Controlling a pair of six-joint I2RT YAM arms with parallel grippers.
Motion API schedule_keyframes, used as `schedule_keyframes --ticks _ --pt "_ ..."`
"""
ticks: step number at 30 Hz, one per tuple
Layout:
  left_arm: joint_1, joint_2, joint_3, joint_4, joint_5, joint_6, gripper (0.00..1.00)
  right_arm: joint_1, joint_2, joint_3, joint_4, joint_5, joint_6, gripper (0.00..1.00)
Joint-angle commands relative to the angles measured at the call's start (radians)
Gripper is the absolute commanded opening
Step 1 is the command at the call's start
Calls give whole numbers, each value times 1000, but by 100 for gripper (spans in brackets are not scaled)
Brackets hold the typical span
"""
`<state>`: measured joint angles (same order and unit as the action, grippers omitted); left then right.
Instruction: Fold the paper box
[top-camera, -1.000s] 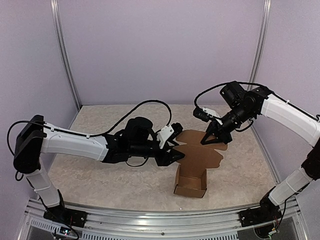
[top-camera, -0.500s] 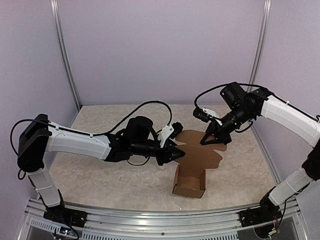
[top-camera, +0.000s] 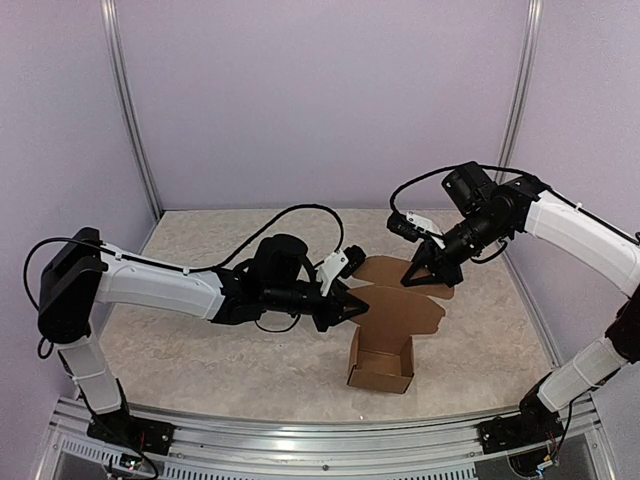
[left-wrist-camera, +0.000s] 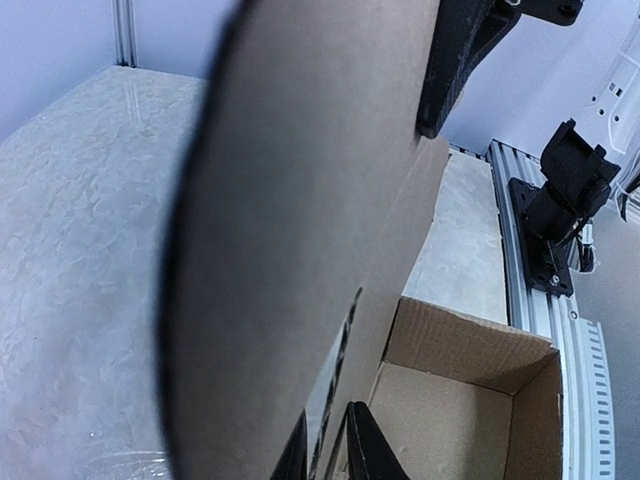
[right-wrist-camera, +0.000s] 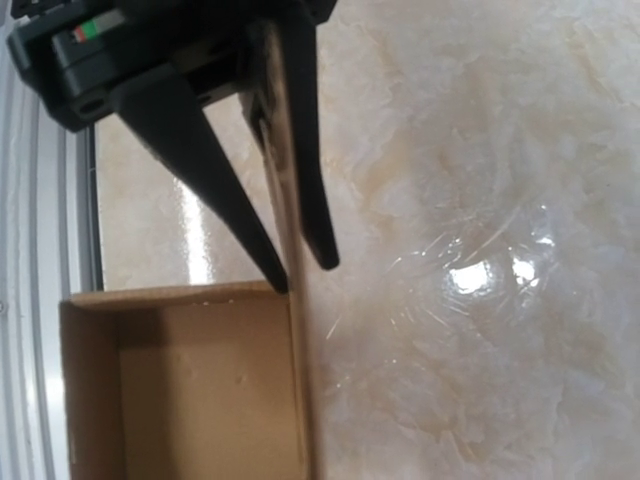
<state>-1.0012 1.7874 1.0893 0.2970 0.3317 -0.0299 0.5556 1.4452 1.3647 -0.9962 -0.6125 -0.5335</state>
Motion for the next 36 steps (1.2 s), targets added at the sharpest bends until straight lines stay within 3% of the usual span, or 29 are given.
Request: schedule_keyframes --ticks 1,18,24,31,36 --pt "-4 -20 -3 -16 -19 -19 17 9 -7 0 19 14 18 0" --pt "-1 -59 -61 74 -102 -81 10 9 15 -10 28 10 40 0" --pt "-71 -28 -35 185 -362 -177 8 9 39 4 29 -5 57 0" --pt "-165 86 143 72 -694 -287 9 10 43 16 45 28 86 0" --pt "-177 142 185 43 -745 -348 11 6 36 7 54 46 91 0"
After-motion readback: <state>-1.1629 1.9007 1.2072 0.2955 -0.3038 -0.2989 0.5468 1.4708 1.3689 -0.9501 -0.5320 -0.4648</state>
